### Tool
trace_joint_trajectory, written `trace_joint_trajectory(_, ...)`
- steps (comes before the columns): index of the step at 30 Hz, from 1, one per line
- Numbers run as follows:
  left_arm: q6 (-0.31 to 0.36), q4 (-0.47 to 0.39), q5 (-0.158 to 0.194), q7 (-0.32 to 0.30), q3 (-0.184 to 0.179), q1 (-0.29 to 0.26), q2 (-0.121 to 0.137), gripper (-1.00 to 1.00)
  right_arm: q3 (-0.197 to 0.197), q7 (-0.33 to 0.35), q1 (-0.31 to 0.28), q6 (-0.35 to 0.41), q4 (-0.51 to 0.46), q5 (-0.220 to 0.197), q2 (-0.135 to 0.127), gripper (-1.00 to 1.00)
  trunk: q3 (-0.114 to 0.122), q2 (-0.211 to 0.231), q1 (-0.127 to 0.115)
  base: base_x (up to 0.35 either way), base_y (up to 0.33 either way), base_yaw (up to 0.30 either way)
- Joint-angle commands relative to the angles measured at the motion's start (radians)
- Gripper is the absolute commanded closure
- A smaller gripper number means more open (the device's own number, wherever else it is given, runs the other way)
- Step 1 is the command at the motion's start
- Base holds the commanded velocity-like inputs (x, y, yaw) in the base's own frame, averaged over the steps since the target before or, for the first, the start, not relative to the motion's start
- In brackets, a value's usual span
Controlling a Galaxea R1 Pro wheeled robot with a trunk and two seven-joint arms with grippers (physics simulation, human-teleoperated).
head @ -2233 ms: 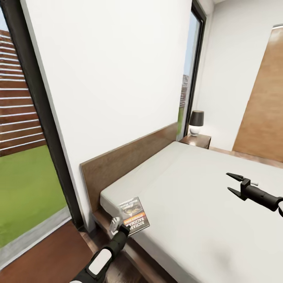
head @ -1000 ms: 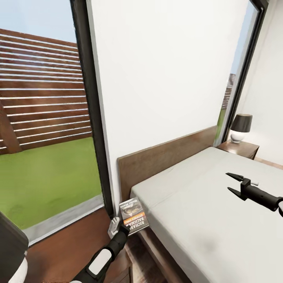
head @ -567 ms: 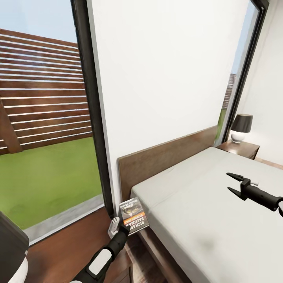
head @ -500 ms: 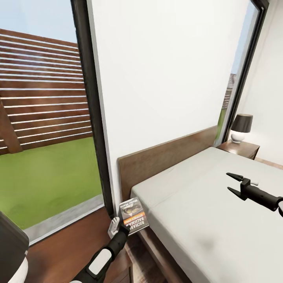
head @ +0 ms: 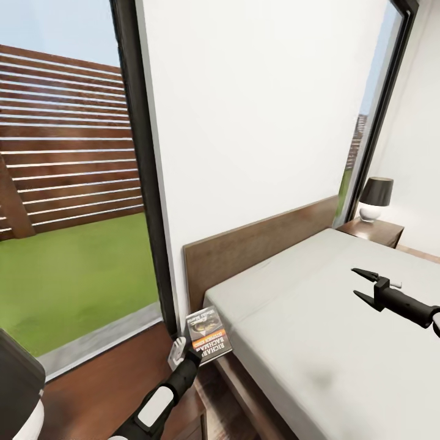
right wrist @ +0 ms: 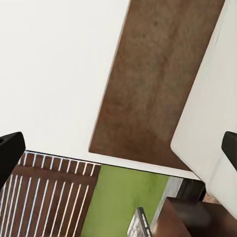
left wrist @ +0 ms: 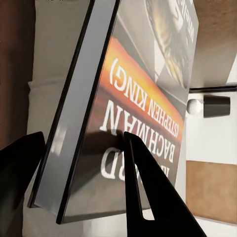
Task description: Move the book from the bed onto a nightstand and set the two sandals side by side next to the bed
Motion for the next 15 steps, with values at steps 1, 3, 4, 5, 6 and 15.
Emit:
trace_joint_trajectory(1, 0.005, 0.0, 0.009, -0.003, 0.0, -0.001, 0.0, 1.0, -0.004, 0.004, -0.001, 0.004, 0.0, 0.004, 0.0, -1.0, -0.001, -0.001, 0.0, 0.0, 0.0, 0.071)
trace_joint_trajectory(3, 0.005, 0.0, 0.009, -0.003, 0.0, -0.001, 0.0, 1.0, -0.005, 0.005, -0.001, 0.004, 0.0, 0.004, 0.0, -1.0, -0.001, -0.001, 0.0, 0.0, 0.0, 0.093)
trace_joint_trajectory(4, 0.005, 0.0, 0.009, -0.003, 0.0, -0.001, 0.0, 1.0, -0.005, 0.005, -0.001, 0.004, 0.0, 0.004, 0.0, -1.0, -0.001, -0.001, 0.0, 0.0, 0.0, 0.113)
trace_joint_trajectory(5, 0.005, 0.0, 0.009, -0.003, 0.0, -0.001, 0.0, 1.0, -0.005, 0.005, -0.001, 0.004, 0.0, 0.004, 0.0, -1.0, -0.001, -0.001, 0.0, 0.0, 0.0, 0.125)
trace_joint_trajectory(6, 0.005, 0.0, 0.009, -0.003, 0.0, -0.001, 0.0, 1.0, -0.005, 0.005, -0.001, 0.004, 0.0, 0.004, 0.0, -1.0, -0.001, -0.001, 0.0, 0.0, 0.0, 0.136)
trace_joint_trajectory(15, 0.005, 0.0, 0.009, -0.003, 0.0, -0.001, 0.0, 1.0, -0.007, 0.006, -0.001, 0.004, 0.001, 0.003, 0.0, -1.0, -0.001, -0.001, 0.0, 0.0, 0.0, 0.174)
